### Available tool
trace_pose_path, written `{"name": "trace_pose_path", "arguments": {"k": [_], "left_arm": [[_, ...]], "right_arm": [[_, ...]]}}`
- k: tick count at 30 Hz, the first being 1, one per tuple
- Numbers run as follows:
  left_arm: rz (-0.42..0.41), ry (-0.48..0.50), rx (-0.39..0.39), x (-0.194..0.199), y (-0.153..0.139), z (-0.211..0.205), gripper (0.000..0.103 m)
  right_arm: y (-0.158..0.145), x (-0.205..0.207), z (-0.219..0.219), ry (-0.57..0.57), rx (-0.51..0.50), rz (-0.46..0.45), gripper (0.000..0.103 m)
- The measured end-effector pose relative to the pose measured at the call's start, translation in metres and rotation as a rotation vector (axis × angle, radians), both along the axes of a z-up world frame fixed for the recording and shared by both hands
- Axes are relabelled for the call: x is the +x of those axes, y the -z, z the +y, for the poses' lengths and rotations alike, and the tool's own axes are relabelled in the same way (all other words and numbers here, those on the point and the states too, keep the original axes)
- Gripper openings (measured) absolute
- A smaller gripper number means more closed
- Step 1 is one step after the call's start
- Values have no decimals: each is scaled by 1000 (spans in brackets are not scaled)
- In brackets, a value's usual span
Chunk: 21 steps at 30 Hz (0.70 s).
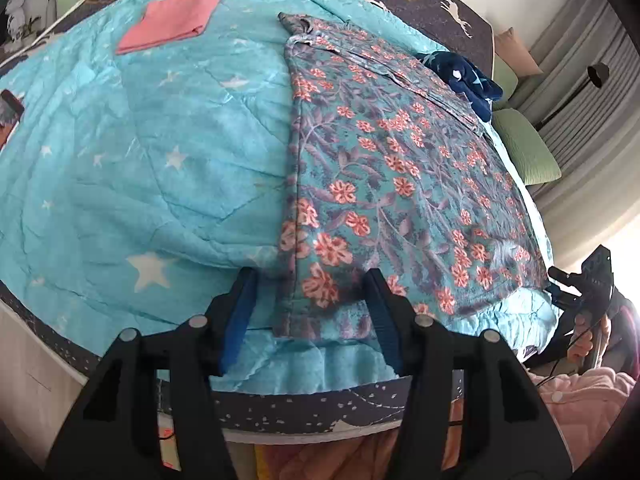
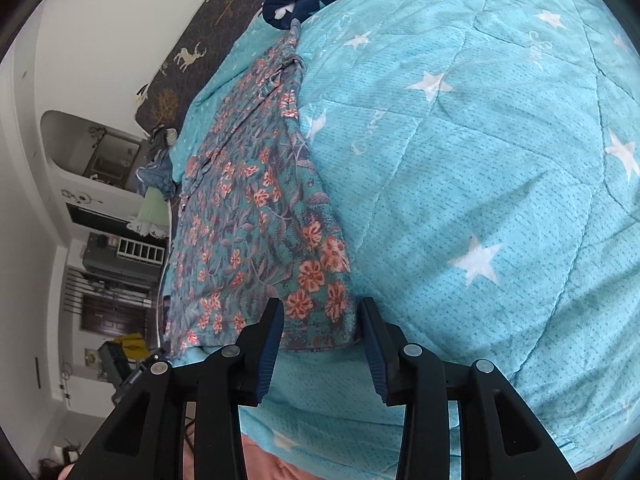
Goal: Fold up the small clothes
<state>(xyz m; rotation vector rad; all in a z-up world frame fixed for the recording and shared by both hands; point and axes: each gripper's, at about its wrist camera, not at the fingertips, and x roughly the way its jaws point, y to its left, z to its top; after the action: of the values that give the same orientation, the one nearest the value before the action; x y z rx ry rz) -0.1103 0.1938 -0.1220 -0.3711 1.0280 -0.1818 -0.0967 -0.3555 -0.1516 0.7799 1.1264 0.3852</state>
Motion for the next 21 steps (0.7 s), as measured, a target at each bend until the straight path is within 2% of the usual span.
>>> {"name": "trace_pose_path", "arguments": {"k": [2, 4, 6, 7, 8, 9, 10, 13, 17, 21], "left_arm": [[1, -7, -4, 1, 0, 0, 55], [-3, -6, -8, -1, -2, -1, 37], [-6, -2, -22, -1, -4, -1, 25], [-4, -1, -40, 0, -4, 0, 16], [0, -4, -89, 1, -5, 2, 12], [-3, -12, -131, 2, -7, 7, 10], [-15, -24, -164, 2, -11, 11, 9], [-65, -47, -199, 5, -27, 17, 9], [-132, -36, -175, 13, -54, 15, 9], [-204, -17, -160, 33, -82, 12, 9]], "right_arm": [[1, 0, -1, 7, 9, 0, 39], [2, 0, -1, 8, 9, -3, 39], [2, 1, 0, 7, 9, -6, 39], [2, 1, 0, 6, 10, -5, 34], [2, 2, 0, 10, 13, -1, 26], [4, 4, 0, 18, 23, 18, 7], [4, 5, -1, 32, 39, 27, 7], [-6, 8, -6, 71, 103, -8, 7], [-32, 15, -14, 76, 194, -87, 7], [-64, 30, -10, 45, 187, -164, 7]]}}
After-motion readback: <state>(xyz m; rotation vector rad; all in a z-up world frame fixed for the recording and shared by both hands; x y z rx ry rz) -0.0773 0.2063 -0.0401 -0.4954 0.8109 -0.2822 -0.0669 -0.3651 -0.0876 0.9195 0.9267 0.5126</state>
